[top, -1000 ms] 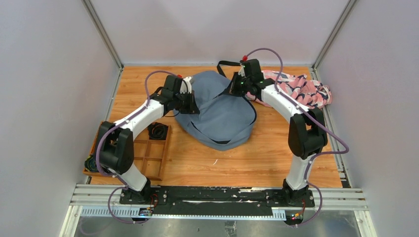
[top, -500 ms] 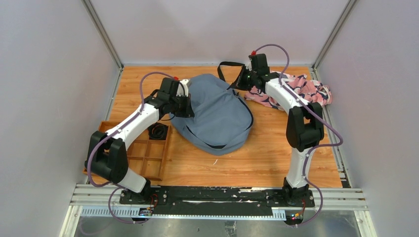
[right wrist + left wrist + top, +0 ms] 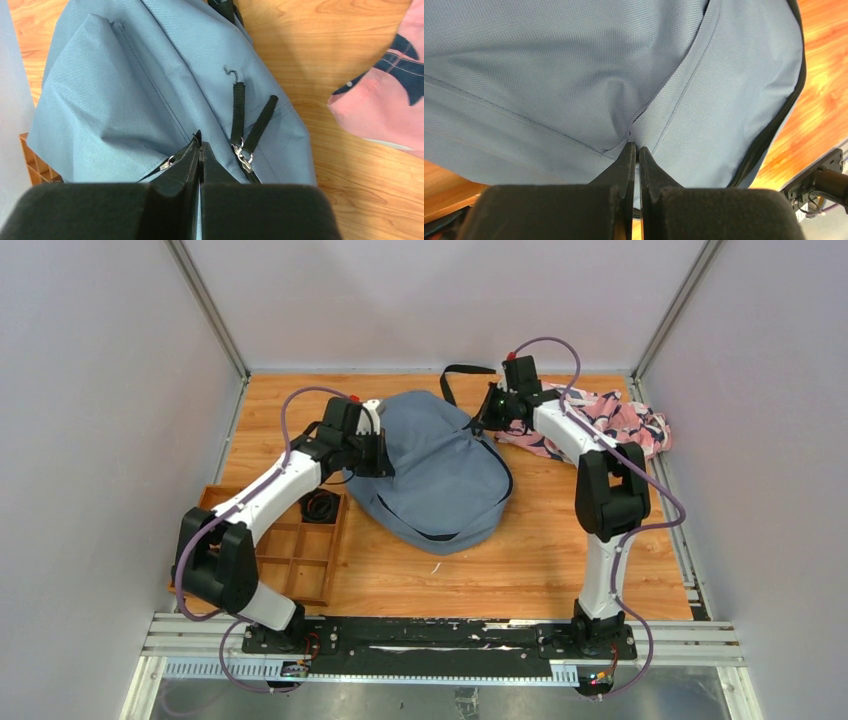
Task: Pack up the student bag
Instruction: Zip the student bag at the center of the board, then reset both arms
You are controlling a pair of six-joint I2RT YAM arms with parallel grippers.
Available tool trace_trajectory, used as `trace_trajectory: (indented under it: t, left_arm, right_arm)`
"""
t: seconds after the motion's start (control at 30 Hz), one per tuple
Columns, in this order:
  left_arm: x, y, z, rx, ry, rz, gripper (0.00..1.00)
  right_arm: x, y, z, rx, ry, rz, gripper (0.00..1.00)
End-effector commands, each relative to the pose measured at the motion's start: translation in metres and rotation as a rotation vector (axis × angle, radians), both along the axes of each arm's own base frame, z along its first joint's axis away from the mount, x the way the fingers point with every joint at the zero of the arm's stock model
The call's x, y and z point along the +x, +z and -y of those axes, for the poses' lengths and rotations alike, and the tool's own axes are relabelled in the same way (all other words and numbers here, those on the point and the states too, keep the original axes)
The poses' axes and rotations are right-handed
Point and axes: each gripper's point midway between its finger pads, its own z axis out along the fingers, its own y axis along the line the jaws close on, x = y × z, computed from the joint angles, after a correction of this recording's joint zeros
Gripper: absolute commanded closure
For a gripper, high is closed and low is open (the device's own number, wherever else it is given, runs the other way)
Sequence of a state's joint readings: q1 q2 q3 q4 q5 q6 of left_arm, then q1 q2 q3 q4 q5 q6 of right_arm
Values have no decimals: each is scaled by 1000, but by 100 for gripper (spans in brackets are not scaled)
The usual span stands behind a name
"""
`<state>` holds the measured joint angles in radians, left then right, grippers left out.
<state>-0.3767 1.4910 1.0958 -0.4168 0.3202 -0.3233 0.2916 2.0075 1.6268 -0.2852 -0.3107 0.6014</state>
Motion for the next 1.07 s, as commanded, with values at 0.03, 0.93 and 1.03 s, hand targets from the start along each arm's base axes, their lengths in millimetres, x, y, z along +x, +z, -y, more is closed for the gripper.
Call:
trace_trajectory:
  t: [0.03, 0.93, 1.03]
  left_arm:
    - [-3, 47, -20, 18, 107, 47, 81]
    - [-63, 152, -146, 147, 570, 520, 21]
    - [-63, 144, -143, 152, 549, 503, 23]
  right_arm:
    - [15, 48, 59, -203, -147, 161, 77]
    - [-170, 88, 210, -508, -590, 341, 0]
    - [-169, 84, 207, -491, -596, 326, 0]
